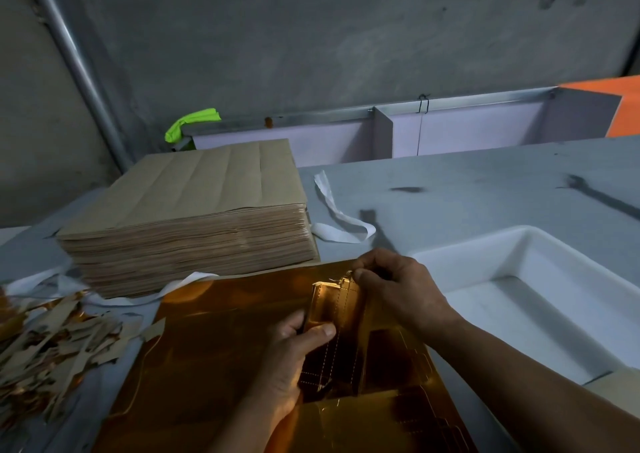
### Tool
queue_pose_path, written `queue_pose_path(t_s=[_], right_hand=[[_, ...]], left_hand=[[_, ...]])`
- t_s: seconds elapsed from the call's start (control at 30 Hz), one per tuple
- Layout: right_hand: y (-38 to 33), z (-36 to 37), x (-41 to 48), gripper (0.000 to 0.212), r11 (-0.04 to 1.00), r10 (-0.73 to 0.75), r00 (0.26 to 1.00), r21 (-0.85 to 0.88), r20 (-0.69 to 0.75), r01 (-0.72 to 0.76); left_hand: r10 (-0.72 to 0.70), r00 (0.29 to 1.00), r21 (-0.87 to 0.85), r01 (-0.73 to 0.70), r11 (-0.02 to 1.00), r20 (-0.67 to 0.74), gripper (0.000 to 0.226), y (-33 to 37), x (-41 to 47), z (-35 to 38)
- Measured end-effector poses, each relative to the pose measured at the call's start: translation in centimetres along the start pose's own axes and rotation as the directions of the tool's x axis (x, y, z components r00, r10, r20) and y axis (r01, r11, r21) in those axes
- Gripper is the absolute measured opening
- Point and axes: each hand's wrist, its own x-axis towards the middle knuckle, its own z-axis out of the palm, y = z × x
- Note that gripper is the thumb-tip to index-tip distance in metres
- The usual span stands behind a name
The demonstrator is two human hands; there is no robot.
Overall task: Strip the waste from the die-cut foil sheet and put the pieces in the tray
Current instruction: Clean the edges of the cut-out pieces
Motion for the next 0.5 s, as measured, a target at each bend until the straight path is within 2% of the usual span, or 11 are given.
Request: queue_pose_path(t_s=[0.27, 0.4, 0.5], right_hand=[[-0.34, -0.02, -0.22, 0.019, 0.997, -0.068, 0.997, -0.025, -0.028, 0.067], [-0.37, -0.06, -0.38, 0.019, 0.995, -0.084, 0.996, -0.051, -0.022, 0.083], [-0.39, -0.08, -0.29, 0.025, 0.983, -0.123, 0.992, -0.139, -0.036, 0.117]], left_hand=[[0.022, 0.999, -0.014, -0.022, 1.000, -0.031, 0.042, 0.07, -0.17, 0.32], [0.036, 0.999, -0.012, -0.036, 0.999, -0.037, 0.039, -0.19, 0.11, 0.35], [0.048, 0.998, -0.005, -0.049, 0.999, -0.032, 0.042, -0.52, 0.27, 0.25]])
